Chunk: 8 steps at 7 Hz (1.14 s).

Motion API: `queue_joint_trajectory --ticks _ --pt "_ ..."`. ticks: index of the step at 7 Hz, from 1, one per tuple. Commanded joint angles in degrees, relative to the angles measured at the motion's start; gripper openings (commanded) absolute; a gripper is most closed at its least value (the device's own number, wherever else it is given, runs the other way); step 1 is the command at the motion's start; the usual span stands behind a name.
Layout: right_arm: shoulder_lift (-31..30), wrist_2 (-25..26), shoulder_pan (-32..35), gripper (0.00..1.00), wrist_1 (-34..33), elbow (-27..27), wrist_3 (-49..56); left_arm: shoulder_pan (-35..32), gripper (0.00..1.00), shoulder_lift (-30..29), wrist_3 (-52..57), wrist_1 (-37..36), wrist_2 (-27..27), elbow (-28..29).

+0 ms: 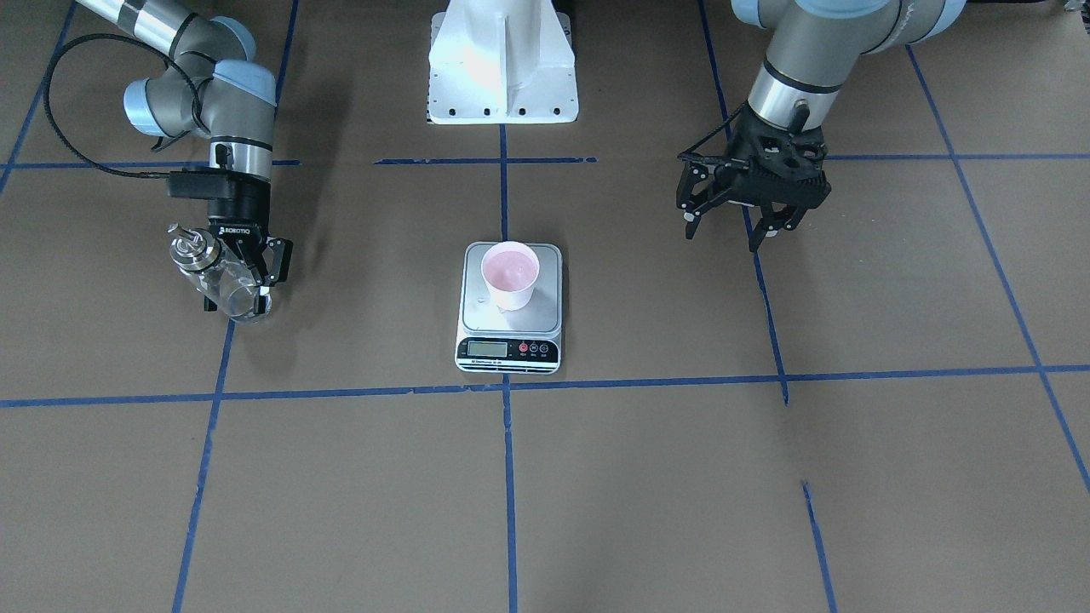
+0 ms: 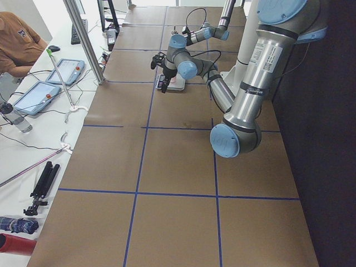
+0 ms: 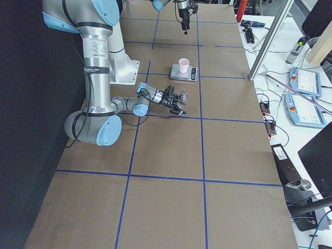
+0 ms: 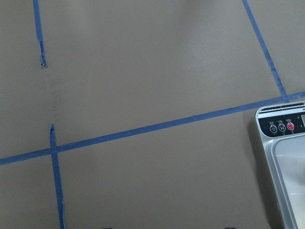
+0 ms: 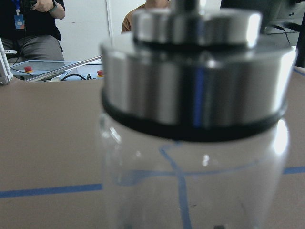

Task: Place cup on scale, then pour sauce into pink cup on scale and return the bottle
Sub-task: 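Lower the glass bottle onto the table with the right gripper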

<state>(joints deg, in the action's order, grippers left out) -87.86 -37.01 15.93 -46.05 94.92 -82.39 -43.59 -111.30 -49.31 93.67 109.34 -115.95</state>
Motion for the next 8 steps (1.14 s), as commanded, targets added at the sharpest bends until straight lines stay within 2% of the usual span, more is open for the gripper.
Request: queue_joint_trajectory --ticks 1,3,4,5,8 --pt "-0.03 0.0 -0.02 0.0 1.66 -1.06 0.13 -0.09 0.83 -0.06 0.0 -0.07 0.09 -0.33" --pt "-0.12 0.0 0.06 0.0 1.66 -1.14 0.39 -0.18 0.83 -0.06 -0.09 -0.77 0.09 -1.03" --pt "-0.12 0.0 0.07 0.15 1.66 -1.14 0.57 -0.18 0.83 -0.06 -0.09 -0.95 0.09 -1.38" --pt "-0.12 0.18 0.07 0.99 1.75 -1.41 0.31 -0.18 0.83 -0.06 -0.09 -0.86 0.09 -1.39" --pt "-0.03 0.01 -0.02 1.0 1.84 -1.15 0.57 -0.18 0.83 0.03 -0.09 -2.0 0.09 -2.09"
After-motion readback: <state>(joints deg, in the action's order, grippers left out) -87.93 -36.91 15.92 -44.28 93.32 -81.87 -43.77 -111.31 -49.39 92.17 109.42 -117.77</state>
